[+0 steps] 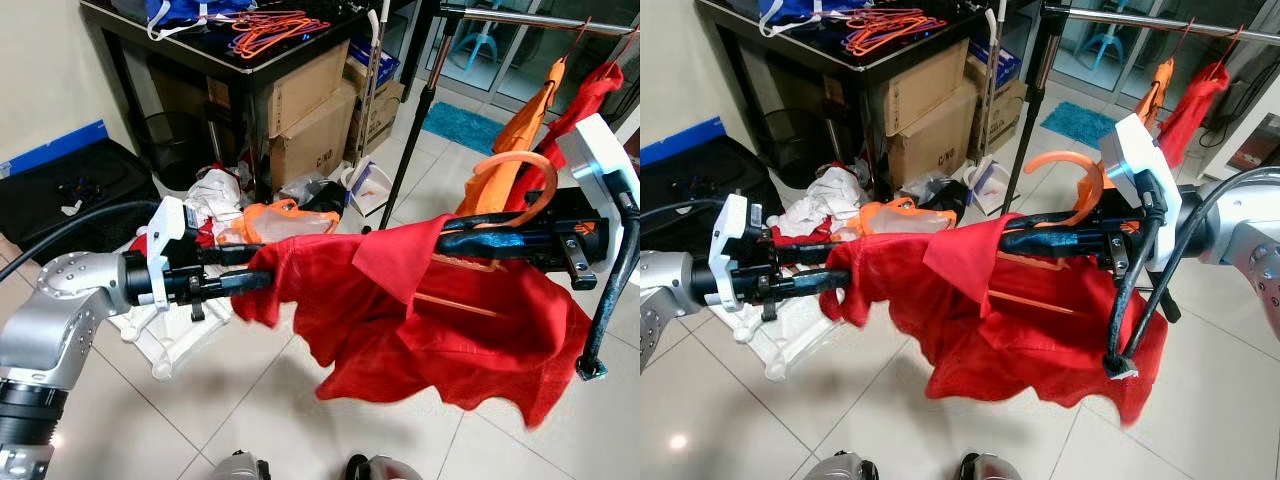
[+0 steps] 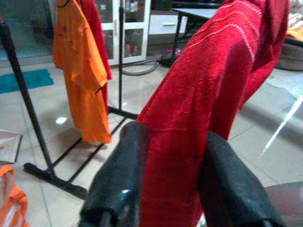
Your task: Hang hanger
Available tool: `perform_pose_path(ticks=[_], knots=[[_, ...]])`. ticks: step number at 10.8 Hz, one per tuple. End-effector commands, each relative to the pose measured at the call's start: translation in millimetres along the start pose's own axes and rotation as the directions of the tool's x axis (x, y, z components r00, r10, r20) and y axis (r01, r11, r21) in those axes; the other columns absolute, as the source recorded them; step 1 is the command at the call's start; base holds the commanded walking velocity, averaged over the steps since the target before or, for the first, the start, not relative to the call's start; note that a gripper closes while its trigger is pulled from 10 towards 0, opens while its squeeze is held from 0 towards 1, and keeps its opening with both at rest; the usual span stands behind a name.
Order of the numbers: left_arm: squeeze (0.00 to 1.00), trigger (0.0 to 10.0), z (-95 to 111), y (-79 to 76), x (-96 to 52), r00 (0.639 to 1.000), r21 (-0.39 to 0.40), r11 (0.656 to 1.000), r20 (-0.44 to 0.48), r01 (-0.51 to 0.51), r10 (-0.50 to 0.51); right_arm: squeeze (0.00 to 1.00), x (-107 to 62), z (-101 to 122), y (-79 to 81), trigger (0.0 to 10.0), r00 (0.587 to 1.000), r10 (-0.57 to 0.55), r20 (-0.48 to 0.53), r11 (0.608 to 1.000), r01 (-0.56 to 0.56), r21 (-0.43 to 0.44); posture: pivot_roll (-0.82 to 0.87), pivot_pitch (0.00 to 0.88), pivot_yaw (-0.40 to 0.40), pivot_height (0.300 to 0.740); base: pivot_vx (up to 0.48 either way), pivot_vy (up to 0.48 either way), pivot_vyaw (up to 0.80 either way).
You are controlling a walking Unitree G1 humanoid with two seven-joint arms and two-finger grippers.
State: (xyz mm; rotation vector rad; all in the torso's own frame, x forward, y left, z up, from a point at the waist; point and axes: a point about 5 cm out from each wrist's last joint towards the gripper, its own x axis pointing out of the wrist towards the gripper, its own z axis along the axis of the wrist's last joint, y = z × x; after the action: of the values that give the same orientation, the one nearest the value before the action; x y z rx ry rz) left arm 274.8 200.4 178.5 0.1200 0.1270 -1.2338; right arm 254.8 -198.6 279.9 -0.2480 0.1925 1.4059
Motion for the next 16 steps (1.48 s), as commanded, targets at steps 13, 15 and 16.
perform_pose_path(ticks=[13, 15, 16], knots=[[0.0, 0.0, 16.8, 0.4, -40.8, 0.99, -0.003, 0.99, 0.013, -0.138, 0.138, 0.0, -7.7, 2.9, -2.4, 10.0, 0.999, -0.035, -0.004, 0.999, 0.035, -0.035, -0.02, 0.075, -0.05, 0.74, 0.0, 0.0, 0.0], [0.0, 0.0, 17.1, 2.8, -55.0, 0.982, 0.002, 0.982, 0.002, -0.187, 0.187, 0.0, -7.8, 2.7, -3.8, 10.0, 0.999, -0.039, -0.007, 0.999, 0.038, -0.037, -0.02, 0.074, -0.053, 0.74, 0.0, 0.0, 0.0], [0.0, 0.0, 16.8, 3.1, -58.4, 0.98, 0.0, 0.98, -0.002, -0.199, 0.199, 0.0, -7.9, 2.7, -4.1, 10.0, 0.999, -0.04, -0.008, 0.998, 0.039, -0.038, -0.02, 0.074, -0.054, 0.74, 0.0, 0.0, 0.0]])
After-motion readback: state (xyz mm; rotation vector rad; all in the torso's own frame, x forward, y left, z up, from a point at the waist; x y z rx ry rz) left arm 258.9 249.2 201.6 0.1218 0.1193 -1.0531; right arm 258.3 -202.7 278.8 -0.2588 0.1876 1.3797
